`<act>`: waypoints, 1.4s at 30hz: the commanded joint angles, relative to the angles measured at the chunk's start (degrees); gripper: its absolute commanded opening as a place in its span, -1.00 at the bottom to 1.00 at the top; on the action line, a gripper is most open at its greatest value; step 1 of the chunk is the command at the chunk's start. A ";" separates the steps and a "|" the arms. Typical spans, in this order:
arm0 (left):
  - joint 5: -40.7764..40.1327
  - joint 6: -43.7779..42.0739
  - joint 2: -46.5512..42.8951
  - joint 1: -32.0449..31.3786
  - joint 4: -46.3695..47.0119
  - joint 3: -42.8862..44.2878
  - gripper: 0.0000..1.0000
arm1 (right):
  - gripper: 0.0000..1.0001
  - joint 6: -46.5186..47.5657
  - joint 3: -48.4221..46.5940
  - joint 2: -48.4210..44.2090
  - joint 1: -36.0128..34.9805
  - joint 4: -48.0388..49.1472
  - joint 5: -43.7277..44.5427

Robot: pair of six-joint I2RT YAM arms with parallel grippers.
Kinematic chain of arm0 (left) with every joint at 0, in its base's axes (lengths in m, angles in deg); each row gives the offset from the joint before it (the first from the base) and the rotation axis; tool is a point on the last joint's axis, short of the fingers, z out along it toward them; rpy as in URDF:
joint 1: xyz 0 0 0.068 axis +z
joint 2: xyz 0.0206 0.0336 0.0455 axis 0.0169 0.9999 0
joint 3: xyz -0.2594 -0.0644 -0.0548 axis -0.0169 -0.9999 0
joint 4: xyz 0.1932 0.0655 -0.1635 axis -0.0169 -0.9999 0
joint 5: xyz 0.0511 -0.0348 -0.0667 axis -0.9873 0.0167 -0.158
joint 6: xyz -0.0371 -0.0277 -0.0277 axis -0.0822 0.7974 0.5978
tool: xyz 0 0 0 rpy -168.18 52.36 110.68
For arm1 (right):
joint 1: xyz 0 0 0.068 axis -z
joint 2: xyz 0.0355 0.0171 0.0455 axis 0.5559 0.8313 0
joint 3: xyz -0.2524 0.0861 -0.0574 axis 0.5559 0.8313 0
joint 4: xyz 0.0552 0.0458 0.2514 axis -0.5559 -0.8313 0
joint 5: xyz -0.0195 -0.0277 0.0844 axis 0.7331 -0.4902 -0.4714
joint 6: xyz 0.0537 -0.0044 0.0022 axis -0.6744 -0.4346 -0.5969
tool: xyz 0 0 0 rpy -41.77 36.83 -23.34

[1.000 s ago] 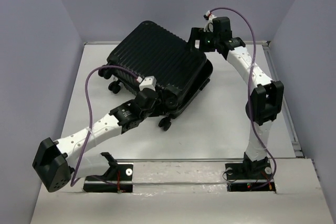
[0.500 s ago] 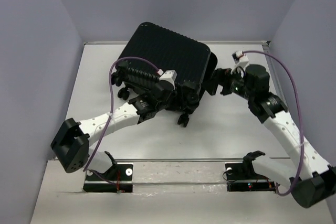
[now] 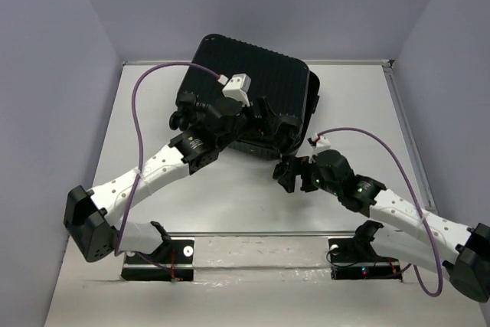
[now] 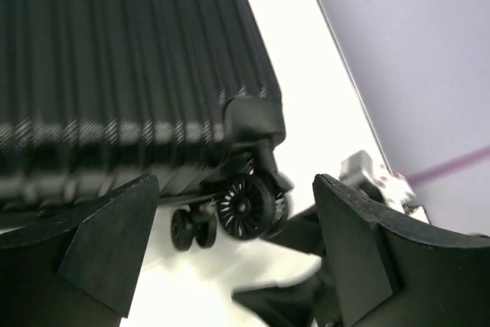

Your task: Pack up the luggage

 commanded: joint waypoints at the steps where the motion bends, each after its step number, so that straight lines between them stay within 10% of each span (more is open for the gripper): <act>1: -4.24 -0.47 -8.10 1.68 -1.87 -4.53 0.89 | 0.99 -7.40 4.81 4.77 -2.83 15.29 13.70; 14: -6.61 0.14 -17.08 4.23 -3.97 -18.50 0.89 | 0.83 -15.84 5.61 23.93 -10.66 31.84 33.73; 22: -14.35 2.86 -23.31 9.67 -6.53 -26.41 0.84 | -0.19 -22.34 4.64 30.80 -10.66 31.76 35.25; 27: -13.12 6.47 -27.71 12.05 -3.98 -34.77 0.81 | -0.45 -27.80 10.86 23.45 -10.66 31.93 31.13; 33: -14.43 7.61 -30.17 12.32 -4.15 -35.74 0.81 | -0.44 -35.08 19.39 9.72 0.12 31.23 11.39; 42: -16.10 4.89 -30.79 12.41 -6.43 -31.87 0.84 | 0.40 -27.82 15.11 2.05 3.14 18.49 11.16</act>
